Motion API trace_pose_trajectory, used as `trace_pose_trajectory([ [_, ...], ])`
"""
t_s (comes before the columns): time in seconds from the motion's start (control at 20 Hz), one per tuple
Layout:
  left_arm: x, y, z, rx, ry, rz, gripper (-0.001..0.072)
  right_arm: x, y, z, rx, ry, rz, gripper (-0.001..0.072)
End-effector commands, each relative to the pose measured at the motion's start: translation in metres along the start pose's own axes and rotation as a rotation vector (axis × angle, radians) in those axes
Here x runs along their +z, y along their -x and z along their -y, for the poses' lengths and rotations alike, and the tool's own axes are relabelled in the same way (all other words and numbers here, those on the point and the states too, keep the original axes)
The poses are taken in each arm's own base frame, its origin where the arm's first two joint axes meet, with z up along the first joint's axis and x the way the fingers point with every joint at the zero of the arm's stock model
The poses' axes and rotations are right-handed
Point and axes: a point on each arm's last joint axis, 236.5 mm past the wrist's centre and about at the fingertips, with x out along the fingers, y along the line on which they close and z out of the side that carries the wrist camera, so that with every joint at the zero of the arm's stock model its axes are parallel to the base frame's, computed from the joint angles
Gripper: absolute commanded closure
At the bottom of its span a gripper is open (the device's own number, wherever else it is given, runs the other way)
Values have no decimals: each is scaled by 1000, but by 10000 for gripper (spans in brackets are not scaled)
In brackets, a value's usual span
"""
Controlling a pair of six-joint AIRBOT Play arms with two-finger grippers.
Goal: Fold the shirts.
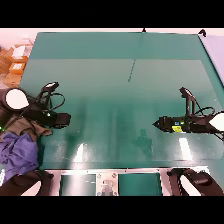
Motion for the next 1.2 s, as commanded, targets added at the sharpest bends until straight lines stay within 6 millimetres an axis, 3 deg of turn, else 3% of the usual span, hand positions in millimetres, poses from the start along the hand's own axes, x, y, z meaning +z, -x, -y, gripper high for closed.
trace_pose_trajectory([
  [0.0, 0, 0, 0, 0, -1, 0, 683, 0, 0, 0, 1, 0, 0, 692],
  [0.4, 0, 0, 0, 0, -1, 0, 683, 0, 0, 0, 1, 0, 0, 692],
  [0.55, 16, 1, 6, -26, 5, 68, 683, 1, 0, 0, 1, 1, 5, 692],
  [0.7, 34, 5, 7, -26, 0, 144, 684, 30, 2, -1, 5, 4, 129, 692],
  [0.75, 45, 14, -5, 34, -21, 186, 684, 32, 2, -2, 6, 4, 135, 692],
  [0.85, 84, 60, -55, 272, -46, 330, 682, 32, 2, -2, 6, 3, 135, 692],
  [0.9, 104, 95, -85, 399, -24, 424, 485, 33, 2, -2, 7, 3, 141, 692],
  [0.95, 124, 135, -119, 528, 19, 541, 67, 35, 3, -2, 7, 3, 150, 691],
  [1.0, 132, 162, -149, 606, 85, 607, -13, 35, 3, -2, 7, 2, 149, 690],
  [1.05, 132, 174, -179, 641, 148, 610, -13, 35, 3, -2, 8, 1, 151, 685],
  [1.15, 122, 156, -233, 647, 257, 516, -13, 39, 3, -2, 8, 2, 165, 608],
])
